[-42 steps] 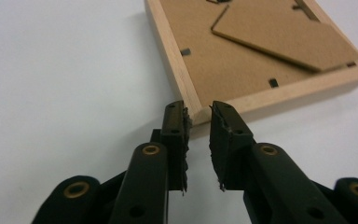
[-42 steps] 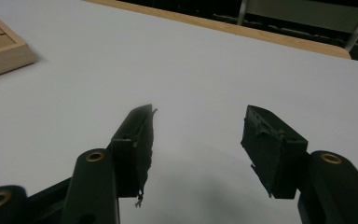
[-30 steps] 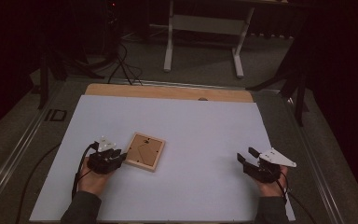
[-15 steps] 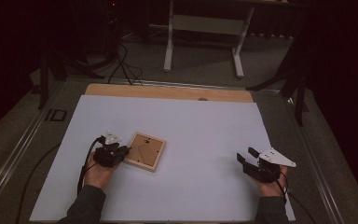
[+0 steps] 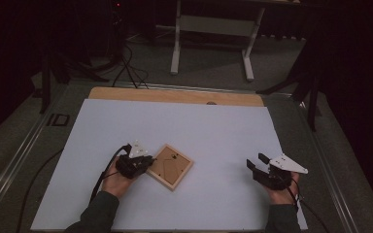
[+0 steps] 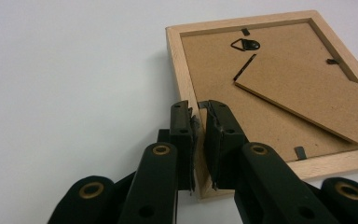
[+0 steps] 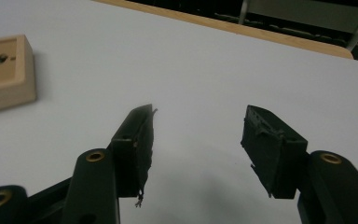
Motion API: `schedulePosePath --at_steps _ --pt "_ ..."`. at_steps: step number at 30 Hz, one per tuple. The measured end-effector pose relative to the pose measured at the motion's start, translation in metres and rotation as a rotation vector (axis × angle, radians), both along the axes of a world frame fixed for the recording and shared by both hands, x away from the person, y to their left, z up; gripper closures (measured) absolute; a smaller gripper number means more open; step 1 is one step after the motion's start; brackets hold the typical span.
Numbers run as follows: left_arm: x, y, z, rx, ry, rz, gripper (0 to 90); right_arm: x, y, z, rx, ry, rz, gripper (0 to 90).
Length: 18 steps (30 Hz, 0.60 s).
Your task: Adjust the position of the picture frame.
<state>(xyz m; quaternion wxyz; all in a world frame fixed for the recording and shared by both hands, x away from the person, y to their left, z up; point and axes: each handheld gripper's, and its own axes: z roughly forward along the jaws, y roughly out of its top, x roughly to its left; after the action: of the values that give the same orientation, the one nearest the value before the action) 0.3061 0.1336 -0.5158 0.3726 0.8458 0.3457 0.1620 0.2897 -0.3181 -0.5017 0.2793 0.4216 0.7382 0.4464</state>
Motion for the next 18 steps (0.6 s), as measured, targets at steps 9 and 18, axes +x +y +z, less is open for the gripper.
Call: schedulePosePath --at_steps 9,18 --pt "-0.0048 -0.0077 0.0014 0.015 0.001 -0.148 81.4 -0.0004 -0.001 0.0004 0.002 -0.001 0.002 42.8" --pt "0.0038 -0.0072 -0.0026 0.039 -0.079 0.081 74.2 -0.0002 -0.0001 0.0001 -0.002 -0.001 0.005 42.8"
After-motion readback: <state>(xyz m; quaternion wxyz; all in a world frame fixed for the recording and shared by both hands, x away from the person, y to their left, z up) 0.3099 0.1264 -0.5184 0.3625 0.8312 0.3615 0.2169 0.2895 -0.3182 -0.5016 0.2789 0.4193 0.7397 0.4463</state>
